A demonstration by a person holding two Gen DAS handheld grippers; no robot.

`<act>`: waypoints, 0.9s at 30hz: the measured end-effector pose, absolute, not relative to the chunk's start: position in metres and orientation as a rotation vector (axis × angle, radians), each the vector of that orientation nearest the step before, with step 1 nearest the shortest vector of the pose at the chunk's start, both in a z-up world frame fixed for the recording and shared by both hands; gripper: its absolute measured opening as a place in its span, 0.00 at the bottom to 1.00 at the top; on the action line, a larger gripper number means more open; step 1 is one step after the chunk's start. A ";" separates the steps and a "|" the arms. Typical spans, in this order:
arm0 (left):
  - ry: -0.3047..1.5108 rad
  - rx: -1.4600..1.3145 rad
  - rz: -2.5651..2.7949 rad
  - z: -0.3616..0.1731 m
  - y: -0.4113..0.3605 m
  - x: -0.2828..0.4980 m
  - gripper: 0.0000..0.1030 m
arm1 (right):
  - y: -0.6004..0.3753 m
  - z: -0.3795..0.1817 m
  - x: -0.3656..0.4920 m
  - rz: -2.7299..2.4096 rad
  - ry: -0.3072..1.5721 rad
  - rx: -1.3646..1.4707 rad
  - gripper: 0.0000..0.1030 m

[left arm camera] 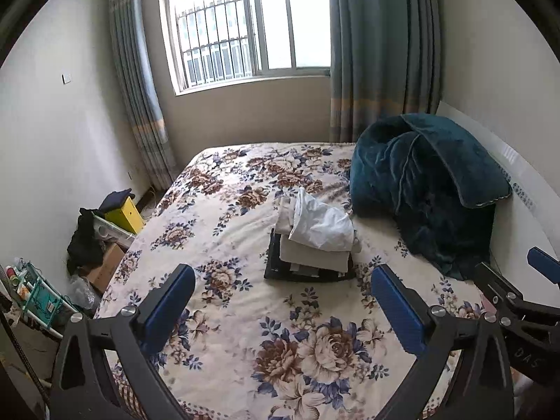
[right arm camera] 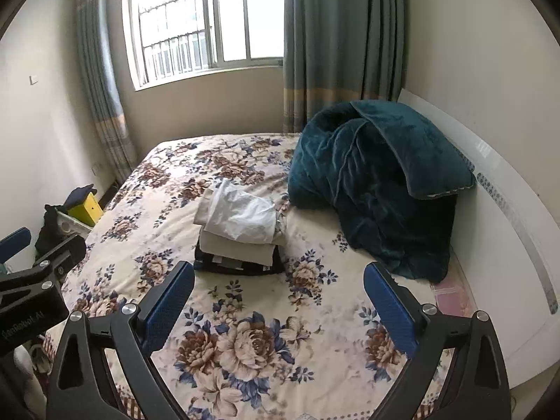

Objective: Fold small clothes

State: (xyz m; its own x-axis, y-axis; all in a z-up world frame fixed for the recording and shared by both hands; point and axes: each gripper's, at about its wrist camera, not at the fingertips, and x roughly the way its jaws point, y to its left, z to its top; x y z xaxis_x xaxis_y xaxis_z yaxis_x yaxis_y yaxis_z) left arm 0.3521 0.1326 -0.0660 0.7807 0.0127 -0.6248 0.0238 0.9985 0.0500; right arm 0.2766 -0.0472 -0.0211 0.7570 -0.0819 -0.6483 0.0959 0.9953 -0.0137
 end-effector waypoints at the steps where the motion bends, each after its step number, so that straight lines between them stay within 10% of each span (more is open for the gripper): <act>1: 0.670 0.056 -0.005 -0.065 0.133 0.348 1.00 | -0.046 -0.017 0.271 -0.095 0.698 0.019 0.96; 27: 0.619 0.041 0.015 -0.053 0.134 0.319 1.00 | -0.048 0.008 0.248 -0.061 0.642 0.010 0.99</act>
State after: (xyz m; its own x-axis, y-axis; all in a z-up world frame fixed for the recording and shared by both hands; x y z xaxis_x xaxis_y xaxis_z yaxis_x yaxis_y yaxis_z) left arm 0.3190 0.1342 -0.0531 0.8141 0.0262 -0.5801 -0.0014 0.9991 0.0432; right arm 0.2480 -0.0478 0.0078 0.7991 -0.0533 -0.5988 0.0598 0.9982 -0.0090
